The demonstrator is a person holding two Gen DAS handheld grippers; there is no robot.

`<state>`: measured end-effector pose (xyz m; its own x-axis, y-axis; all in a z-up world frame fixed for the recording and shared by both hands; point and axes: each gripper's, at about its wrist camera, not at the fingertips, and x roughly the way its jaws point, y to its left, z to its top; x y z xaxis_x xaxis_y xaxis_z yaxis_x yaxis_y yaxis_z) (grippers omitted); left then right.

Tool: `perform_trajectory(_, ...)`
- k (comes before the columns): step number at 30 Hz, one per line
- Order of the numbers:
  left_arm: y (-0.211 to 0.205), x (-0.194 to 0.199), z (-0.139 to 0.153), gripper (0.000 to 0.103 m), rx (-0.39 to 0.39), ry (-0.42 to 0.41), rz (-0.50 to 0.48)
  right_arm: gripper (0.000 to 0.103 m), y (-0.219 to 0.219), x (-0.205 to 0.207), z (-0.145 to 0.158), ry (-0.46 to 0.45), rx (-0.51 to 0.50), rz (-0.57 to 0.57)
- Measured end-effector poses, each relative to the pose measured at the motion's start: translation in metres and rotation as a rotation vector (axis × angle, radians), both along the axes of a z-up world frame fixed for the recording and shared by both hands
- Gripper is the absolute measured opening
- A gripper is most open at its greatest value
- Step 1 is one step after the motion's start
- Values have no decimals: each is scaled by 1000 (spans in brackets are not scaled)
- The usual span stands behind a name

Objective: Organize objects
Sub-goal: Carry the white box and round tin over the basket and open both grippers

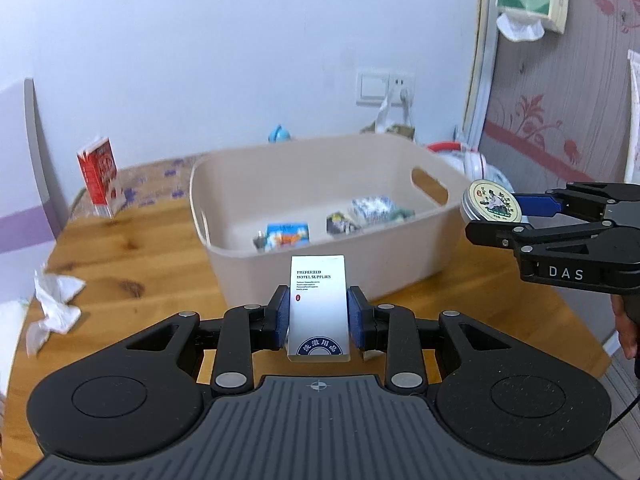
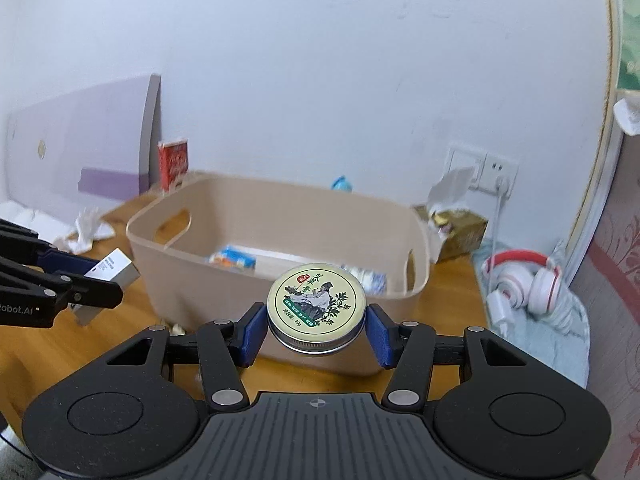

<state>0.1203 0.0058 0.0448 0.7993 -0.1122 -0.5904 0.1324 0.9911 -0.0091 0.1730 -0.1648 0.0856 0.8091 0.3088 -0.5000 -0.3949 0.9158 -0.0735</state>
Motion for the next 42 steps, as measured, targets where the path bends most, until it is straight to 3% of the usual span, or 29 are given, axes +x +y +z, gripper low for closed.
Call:
perform_trajectory(12, 5, 42, 36, 31, -2, -90, 43, 51, -11, 30, 29, -56, 51, -53)
perform_trajectory(19, -2, 85, 36, 31, 30, -82, 49, 51, -13, 64, 28, -13, 85, -92)
perform_trajectory(31, -26, 162, -3, 31, 112, 65, 32, 51, 14, 114, -3, 91, -13, -80)
perform_trajectory(42, -32, 201, -43, 31, 137, 274, 22, 51, 34, 138, -33, 241, -139, -43)
